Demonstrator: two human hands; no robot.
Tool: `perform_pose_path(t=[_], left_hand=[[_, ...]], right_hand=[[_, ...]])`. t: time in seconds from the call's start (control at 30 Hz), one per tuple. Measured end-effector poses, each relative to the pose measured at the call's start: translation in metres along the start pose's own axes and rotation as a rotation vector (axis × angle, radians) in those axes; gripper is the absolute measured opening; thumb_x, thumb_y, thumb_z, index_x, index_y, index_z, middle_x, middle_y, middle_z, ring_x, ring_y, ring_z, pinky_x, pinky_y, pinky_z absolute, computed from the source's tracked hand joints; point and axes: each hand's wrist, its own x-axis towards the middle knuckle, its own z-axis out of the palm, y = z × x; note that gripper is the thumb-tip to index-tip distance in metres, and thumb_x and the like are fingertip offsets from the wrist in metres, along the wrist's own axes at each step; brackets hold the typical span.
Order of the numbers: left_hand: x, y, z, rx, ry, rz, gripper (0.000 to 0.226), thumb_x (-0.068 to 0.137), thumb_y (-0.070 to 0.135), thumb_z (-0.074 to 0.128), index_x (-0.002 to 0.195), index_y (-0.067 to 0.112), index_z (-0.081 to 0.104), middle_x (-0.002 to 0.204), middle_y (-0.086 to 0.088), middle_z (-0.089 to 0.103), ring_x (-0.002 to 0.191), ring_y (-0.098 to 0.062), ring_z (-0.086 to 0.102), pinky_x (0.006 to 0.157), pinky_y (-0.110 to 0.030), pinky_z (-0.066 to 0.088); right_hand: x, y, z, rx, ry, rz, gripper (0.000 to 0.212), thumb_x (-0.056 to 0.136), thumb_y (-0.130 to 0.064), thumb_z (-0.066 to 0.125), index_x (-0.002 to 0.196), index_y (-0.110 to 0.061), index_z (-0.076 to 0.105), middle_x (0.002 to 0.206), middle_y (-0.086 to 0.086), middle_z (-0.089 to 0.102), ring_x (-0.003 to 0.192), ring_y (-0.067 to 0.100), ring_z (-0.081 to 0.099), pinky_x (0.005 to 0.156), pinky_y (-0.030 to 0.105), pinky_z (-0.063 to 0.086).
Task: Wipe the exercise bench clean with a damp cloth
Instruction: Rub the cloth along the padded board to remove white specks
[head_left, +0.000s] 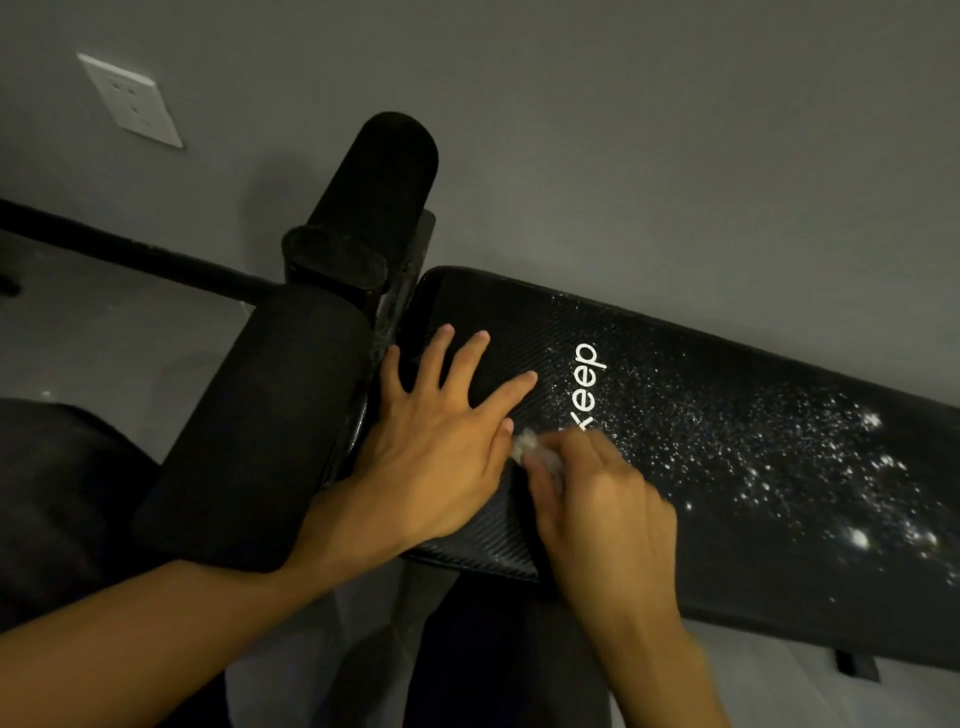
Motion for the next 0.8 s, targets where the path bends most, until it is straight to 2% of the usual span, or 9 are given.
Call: perform_pose_path(t=[0.07,0.2,0.3,0.37,0.47,0.57,0.67,0.8], left_hand=[[0.000,-0.001,-0.001,0.012,0.005,0.003,0.054,0.099,0.045,0.031,0.151,0.039,0.042,0.162,-0.016,0.032,0.151,-0.043,0.024,0.112,-0.075,0.022],[0.000,-0.001,-0.001,0.014,0.028,0.012,0.054,0.098,0.043,0.033,0.150,0.038,0.045,0.161,-0.017,0.034,0.150,-0.043,0.026,0.110,-0.075,0.023],[0.001,0.000,-0.002,0.014,0.032,0.005,0.054,0.097,0.042,0.034,0.149,0.037,0.046,0.161,-0.017,0.035,0.149,-0.043,0.027,0.110,-0.075,0.024],[0.001,0.000,-0.002,0.006,0.028,0.006,0.053,0.098,0.043,0.033,0.150,0.038,0.045,0.161,-0.017,0.035,0.150,-0.043,0.027,0.110,-0.076,0.025],[-0.001,0.000,-0.001,0.001,0.024,0.000,0.053,0.098,0.043,0.033,0.150,0.039,0.043,0.161,-0.016,0.034,0.151,-0.042,0.026,0.112,-0.075,0.024],[-0.001,-0.001,0.001,-0.010,0.041,0.003,0.052,0.098,0.043,0.034,0.149,0.038,0.045,0.161,-0.016,0.036,0.150,-0.042,0.027,0.111,-0.075,0.025],[-0.001,-0.001,0.001,-0.006,0.042,-0.003,0.052,0.098,0.043,0.034,0.149,0.038,0.045,0.161,-0.016,0.036,0.150,-0.042,0.027,0.112,-0.075,0.025],[-0.002,0.000,0.000,0.001,0.024,-0.009,0.055,0.098,0.043,0.033,0.151,0.038,0.044,0.162,-0.015,0.035,0.151,-0.041,0.026,0.113,-0.074,0.025]], right_hand=[[0.012,-0.003,0.002,-0.012,-0.014,0.019,0.025,0.100,-0.047,0.049,0.099,-0.026,0.062,0.095,-0.007,0.062,0.068,0.021,0.066,0.052,0.034,0.048],[-0.015,-0.009,-0.005,-0.023,-0.060,0.029,0.028,0.096,-0.051,0.044,0.092,-0.030,0.063,0.086,-0.010,0.063,0.060,0.018,0.066,0.045,0.033,0.044],[-0.005,-0.003,-0.007,-0.001,-0.151,0.059,0.032,0.099,-0.055,0.037,0.105,-0.033,0.060,0.102,-0.011,0.061,0.081,0.017,0.067,0.061,0.035,0.048],[0.017,0.002,-0.004,-0.015,-0.118,0.049,0.031,0.102,-0.051,0.038,0.110,-0.031,0.059,0.108,-0.010,0.060,0.085,0.019,0.066,0.066,0.036,0.051],[0.028,0.002,-0.001,-0.013,-0.067,0.030,0.029,0.102,-0.047,0.042,0.109,-0.027,0.061,0.106,-0.008,0.062,0.081,0.019,0.067,0.063,0.037,0.052],[0.004,0.001,-0.004,-0.016,-0.106,0.026,0.023,0.100,-0.047,0.044,0.102,-0.031,0.060,0.098,-0.010,0.062,0.075,0.018,0.067,0.058,0.037,0.051],[0.011,0.005,-0.006,-0.013,-0.131,0.020,0.025,0.101,-0.050,0.041,0.107,-0.032,0.058,0.103,-0.010,0.061,0.082,0.018,0.067,0.065,0.039,0.054],[0.058,0.008,0.001,-0.090,-0.065,-0.012,0.031,0.102,-0.046,0.043,0.111,-0.022,0.060,0.106,-0.003,0.061,0.083,0.021,0.066,0.067,0.044,0.056]])
